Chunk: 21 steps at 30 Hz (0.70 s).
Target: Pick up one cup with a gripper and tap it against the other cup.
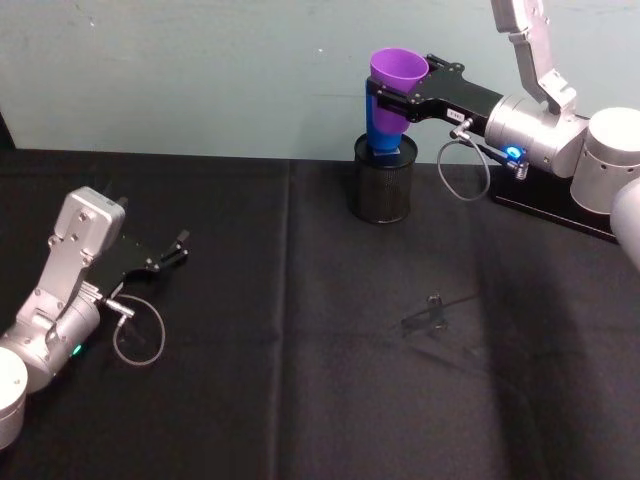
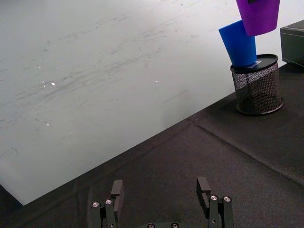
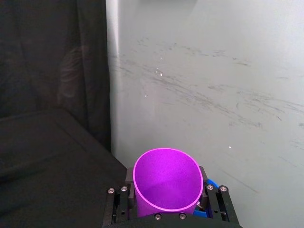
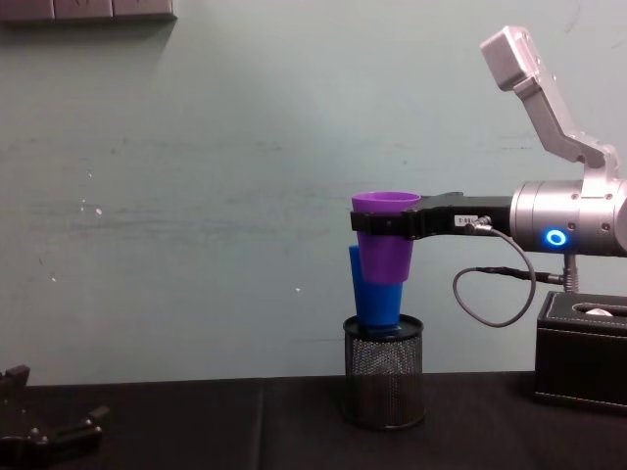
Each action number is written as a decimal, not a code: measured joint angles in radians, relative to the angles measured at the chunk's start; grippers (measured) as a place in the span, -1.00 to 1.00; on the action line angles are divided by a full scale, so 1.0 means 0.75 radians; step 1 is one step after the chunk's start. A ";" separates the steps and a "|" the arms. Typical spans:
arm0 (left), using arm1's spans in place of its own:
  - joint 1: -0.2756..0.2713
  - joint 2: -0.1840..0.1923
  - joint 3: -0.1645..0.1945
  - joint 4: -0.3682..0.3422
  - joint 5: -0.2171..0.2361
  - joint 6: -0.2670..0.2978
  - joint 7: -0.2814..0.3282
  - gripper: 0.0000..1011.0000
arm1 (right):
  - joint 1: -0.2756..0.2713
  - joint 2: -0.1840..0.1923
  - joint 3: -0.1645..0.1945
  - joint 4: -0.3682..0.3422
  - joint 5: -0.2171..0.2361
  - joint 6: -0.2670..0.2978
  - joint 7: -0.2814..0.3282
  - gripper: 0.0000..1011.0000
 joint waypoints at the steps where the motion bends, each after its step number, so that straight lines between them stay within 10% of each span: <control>1: 0.000 0.000 0.000 0.000 0.000 0.000 0.000 0.99 | 0.000 0.000 0.000 0.000 0.000 0.000 0.000 0.45; 21: 0.000 0.000 0.000 0.000 0.000 0.000 0.000 0.99 | 0.000 0.000 0.000 0.000 0.000 0.001 0.000 0.45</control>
